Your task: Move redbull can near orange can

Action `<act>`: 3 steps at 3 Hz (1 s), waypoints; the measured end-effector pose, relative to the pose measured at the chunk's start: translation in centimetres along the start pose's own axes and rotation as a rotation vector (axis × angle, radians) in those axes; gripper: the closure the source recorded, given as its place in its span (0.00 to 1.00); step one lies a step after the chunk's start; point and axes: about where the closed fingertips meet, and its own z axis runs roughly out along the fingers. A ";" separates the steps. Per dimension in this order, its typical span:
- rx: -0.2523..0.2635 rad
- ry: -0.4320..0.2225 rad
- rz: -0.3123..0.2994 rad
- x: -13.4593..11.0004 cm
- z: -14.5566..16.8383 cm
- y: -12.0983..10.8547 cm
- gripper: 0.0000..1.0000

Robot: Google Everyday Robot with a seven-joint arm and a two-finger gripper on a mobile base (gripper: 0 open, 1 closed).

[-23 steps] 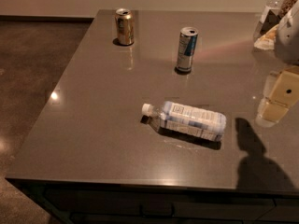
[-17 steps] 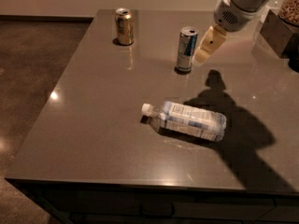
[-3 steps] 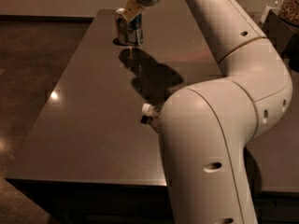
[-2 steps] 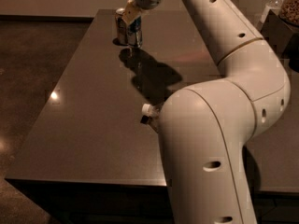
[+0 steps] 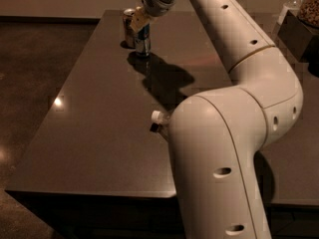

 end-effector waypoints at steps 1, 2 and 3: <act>-0.003 0.004 -0.001 0.1 0.4 0.1 0.23; -0.008 0.009 -0.001 0.2 1.0 0.3 0.00; -0.009 0.010 -0.001 0.2 1.0 0.3 0.00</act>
Offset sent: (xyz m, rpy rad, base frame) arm 0.0005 0.0018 -0.0028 -0.0014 0.0035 0.0018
